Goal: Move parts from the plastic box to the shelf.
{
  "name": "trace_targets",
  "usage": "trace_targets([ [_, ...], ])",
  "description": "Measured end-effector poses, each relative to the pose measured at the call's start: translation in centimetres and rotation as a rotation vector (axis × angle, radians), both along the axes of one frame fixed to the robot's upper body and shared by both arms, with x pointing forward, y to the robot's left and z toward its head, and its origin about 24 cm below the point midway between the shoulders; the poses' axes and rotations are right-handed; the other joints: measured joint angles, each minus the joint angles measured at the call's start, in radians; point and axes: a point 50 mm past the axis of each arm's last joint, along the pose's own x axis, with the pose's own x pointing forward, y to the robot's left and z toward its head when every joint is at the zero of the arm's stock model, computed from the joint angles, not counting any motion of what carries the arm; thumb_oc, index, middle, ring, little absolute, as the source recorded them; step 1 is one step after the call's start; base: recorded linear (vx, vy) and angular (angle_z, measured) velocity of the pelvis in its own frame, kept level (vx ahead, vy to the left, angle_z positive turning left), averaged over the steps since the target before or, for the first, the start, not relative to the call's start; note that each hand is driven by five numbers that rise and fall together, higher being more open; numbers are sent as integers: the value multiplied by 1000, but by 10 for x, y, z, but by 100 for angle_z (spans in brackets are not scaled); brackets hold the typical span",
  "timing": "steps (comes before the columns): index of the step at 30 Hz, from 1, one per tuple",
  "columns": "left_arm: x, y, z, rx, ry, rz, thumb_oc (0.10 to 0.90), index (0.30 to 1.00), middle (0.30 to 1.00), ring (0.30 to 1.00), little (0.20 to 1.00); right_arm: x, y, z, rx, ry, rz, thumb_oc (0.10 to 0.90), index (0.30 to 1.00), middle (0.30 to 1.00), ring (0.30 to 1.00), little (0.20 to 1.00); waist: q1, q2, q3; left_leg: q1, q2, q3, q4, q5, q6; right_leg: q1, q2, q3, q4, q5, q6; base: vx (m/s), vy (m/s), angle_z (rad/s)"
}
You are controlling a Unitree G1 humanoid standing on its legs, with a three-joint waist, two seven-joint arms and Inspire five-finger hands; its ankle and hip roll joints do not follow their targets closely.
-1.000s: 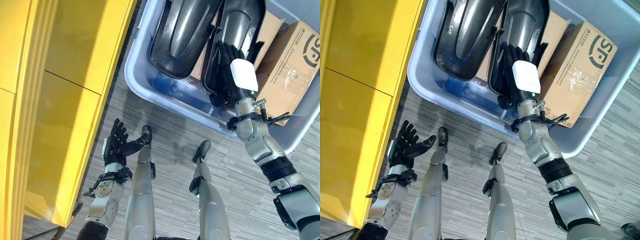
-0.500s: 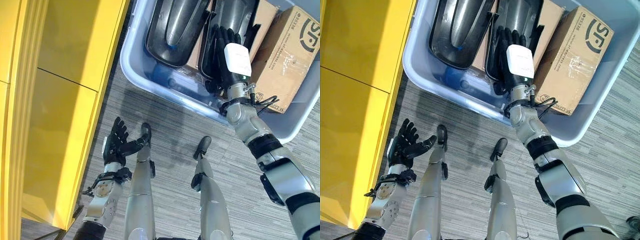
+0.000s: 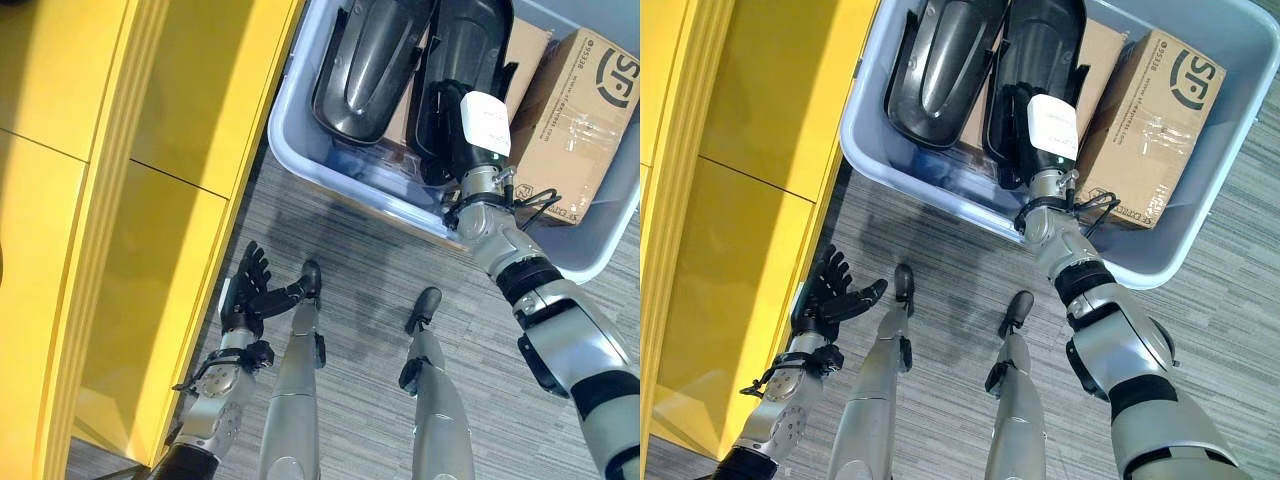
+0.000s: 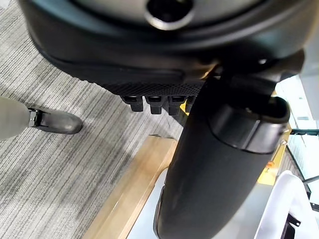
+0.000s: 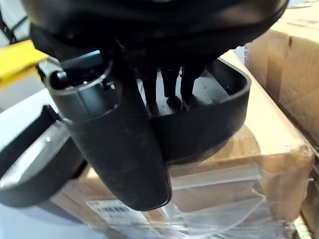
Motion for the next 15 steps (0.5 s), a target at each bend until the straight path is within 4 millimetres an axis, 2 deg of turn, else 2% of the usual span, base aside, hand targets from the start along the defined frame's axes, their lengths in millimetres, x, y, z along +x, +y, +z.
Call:
trace_targets([
  [1,0,0,-1,-2,4,9,900,1000,1000,1000,1000,-4,1,0,17,-15,9,400,300,300,300,300,-4,0,0,3,3,-1,1,0,0,12,4,1,-21,0,0,-7,-1,-12],
  [3,0,1,-1,-7,10,34,900,1000,1000,1000,1000,-16,4,-6,92,-53,49,400,300,300,300,300,-8,0,0,10,4,12,-6,20,23,24,2,3,-24,3,0,-4,-1,-5],
  [8,2,0,-1,-10,12,42,900,1000,1000,1000,1000,-36,-3,-20,143,-79,48,400,300,300,300,300,-27,-3,1,41,-2,15,4,21,32,65,2,-2,-30,9,1,-13,-20,7],
  [9,2,0,-4,-17,20,52,900,1000,1000,1000,1000,-45,-4,-28,170,-74,59,400,300,300,300,300,-21,-4,2,60,-2,17,5,15,36,88,0,-5,-36,8,1,0,0,0],
  [10,2,0,-6,-22,29,55,900,1000,1000,1000,1000,-49,-1,-47,158,-25,57,400,300,300,300,300,-26,-9,5,101,1,23,7,-3,36,132,5,-3,-51,4,5,-22,-5,-4],
  [12,4,-1,-3,-23,17,52,900,1000,1000,1000,1000,-57,-6,-48,163,-39,55,400,300,300,300,300,-42,-14,10,121,2,25,6,-8,35,152,9,-3,-56,3,5,-13,-3,-3],
  [13,4,1,-4,-20,23,61,900,1000,1000,1000,1000,-65,-6,-55,167,-10,73,400,300,300,300,300,-46,-27,20,152,4,27,6,-12,34,187,12,-3,-67,3,5,0,0,0],
  [14,4,3,-6,-18,31,70,900,1000,1000,1000,1000,-72,-5,-66,164,35,85,400,300,300,300,300,-50,-39,26,187,5,28,6,-19,32,226,13,-3,-80,3,5,-5,-19,-3],
  [15,5,3,-6,-17,31,70,900,1000,1000,1000,1000,-81,-7,-87,163,102,80,400,300,300,300,300,-50,-44,27,216,8,28,7,-29,29,261,13,-3,-90,2,5,6,-18,-6],
])
